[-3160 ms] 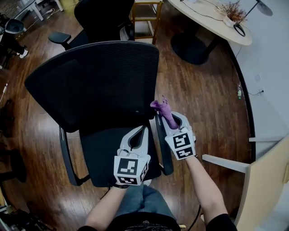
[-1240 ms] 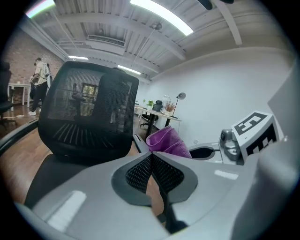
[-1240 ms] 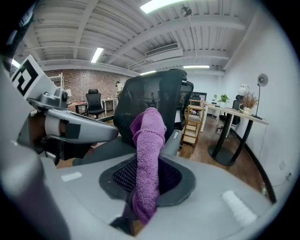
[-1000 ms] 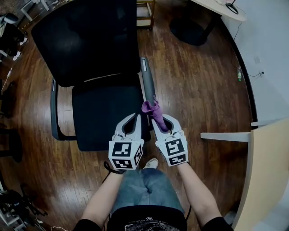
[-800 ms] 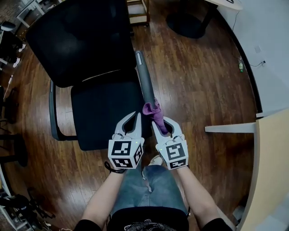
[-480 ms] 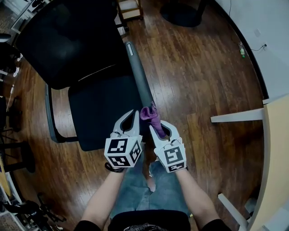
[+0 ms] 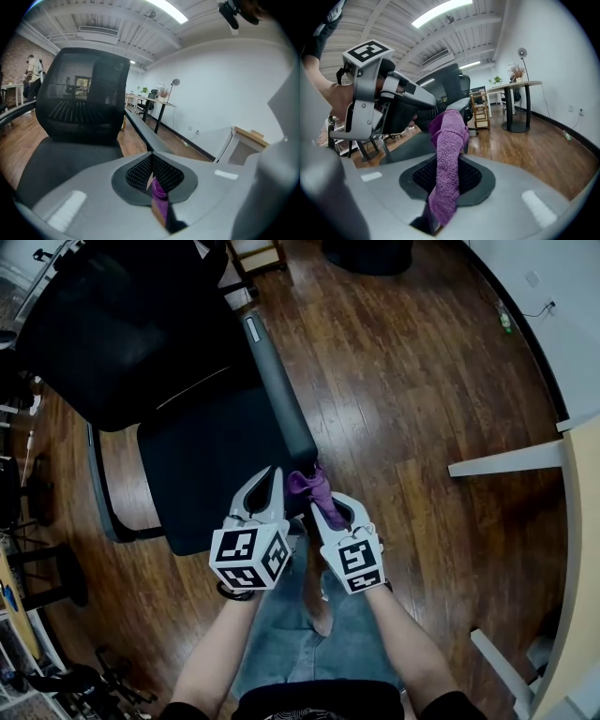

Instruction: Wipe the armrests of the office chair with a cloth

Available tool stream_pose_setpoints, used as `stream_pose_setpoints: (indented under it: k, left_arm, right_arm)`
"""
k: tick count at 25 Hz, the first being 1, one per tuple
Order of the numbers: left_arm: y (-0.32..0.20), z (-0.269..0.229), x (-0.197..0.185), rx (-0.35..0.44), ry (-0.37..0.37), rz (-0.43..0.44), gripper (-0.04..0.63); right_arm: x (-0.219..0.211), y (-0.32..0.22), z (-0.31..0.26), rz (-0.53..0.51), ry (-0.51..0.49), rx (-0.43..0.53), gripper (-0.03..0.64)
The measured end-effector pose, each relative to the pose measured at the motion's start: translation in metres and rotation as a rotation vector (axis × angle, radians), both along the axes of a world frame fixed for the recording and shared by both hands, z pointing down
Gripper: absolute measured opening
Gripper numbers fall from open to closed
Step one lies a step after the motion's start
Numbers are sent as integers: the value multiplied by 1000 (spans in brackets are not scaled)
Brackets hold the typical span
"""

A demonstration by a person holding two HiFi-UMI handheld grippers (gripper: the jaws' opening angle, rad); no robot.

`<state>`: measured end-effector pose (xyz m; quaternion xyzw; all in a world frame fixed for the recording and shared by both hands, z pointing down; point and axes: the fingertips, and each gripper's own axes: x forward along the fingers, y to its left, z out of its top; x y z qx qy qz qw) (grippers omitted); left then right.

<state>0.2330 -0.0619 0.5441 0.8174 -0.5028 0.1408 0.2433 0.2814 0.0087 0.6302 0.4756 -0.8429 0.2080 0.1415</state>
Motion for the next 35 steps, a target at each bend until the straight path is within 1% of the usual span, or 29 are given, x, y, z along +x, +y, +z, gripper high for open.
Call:
stream_pose_setpoints:
  k: [4,10,14,18,25,28,35]
  left_arm:
    - [-1,-4,-2,-2,-2,-10,5]
    - [-16,-37,3,15,10,-18,4]
    - [-35,-69,5,36,28,-23,4]
    - [-65,-96,2,71,47,-22,5]
    - [-132,-114,-10,90,46,-23,5]
    - [-159,-111,-19,78,44,-21,3]
    - [-218,-109,-33,78,43,0,5]
  right_arm:
    - [0,-1,-23,-6,-17,32,74]
    - [14,-26,-93,6,-26,105,73]
    - [15,-54,-140,-9,-10,146,74]
    - [8,-94,-170,-26,10,177,74]
    - [-10,-170,-192,-71,46,181,74]
    - [-19,-203,-191,-82,54,172,74]
    - [-32,-286,-185,-70,67,165,74]
